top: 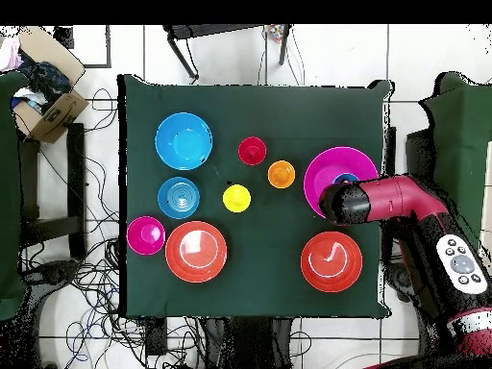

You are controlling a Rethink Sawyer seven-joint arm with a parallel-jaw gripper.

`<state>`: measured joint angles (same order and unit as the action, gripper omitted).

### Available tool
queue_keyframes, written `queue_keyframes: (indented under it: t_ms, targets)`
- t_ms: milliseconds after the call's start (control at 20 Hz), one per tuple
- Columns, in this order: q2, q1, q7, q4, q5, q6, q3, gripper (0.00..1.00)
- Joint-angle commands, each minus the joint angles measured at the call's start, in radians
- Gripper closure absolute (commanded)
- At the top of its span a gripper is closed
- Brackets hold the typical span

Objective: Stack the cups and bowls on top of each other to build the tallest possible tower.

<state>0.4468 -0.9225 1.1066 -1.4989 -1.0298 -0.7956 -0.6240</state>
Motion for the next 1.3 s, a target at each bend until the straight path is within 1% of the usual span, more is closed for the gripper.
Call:
queue_keyframes:
  t_ms: [50, 200, 350, 500, 550, 700, 750, 850, 1150, 1300]
  targets:
    - [-0.049, 0.027, -0.301, 0.074, -0.061, -0.059, 0.031, 1.0]
    - [-0.057, 0.001, -0.31, 0.054, -0.037, -0.026, 0.002, 1.0]
    - [-0.076, -0.037, -0.294, 0.027, 0.014, 0.013, -0.042, 1.0]
    - [-0.088, -0.065, -0.315, 0.011, 0.037, 0.022, -0.073, 1.0]
    - [-0.094, -0.079, -0.327, 0.006, 0.046, 0.024, -0.086, 0.0]
    - [-0.1, -0.094, -0.299, 0.0, 0.079, 0.026, -0.102, 0.0]
    - [-0.085, -0.087, -0.317, -0.007, 0.071, 0.016, -0.104, 0.0]
    - [-0.066, -0.102, -0.327, -0.034, 0.09, 0.003, -0.125, 0.0]
    - [-0.03, -0.096, -0.311, -0.054, 0.072, -0.007, -0.129, 0.0]
    - [0.002, -0.093, -0.291, -0.072, 0.07, -0.011, -0.126, 0.0]
